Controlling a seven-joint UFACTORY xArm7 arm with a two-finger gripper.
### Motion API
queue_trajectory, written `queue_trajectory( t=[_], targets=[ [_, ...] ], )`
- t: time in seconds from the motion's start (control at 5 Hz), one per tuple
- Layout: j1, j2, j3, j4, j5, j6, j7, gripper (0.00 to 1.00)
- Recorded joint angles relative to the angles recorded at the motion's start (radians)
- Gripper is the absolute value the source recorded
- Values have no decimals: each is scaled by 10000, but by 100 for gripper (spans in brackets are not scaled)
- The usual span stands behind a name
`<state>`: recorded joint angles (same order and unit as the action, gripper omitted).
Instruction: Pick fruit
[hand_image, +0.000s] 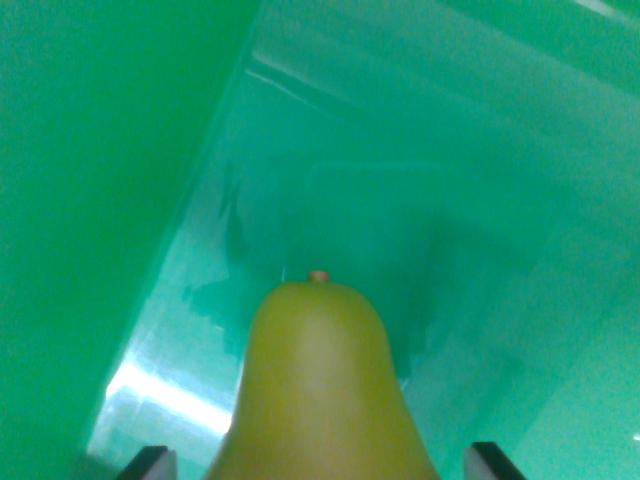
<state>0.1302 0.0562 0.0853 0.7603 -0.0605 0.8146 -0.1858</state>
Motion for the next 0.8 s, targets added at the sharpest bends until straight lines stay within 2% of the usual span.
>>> queue_trajectory(
  t=[0.2,0.4,0.6,0.8],
  targets=[
    [0,0,0,0,0,0,0,100],
    [-1,-174,-1,226,28,399,-30,100],
    [-1,-174,-1,226,28,399,-30,100],
    [-2,-359,-2,467,57,823,-63,100]
  ],
)
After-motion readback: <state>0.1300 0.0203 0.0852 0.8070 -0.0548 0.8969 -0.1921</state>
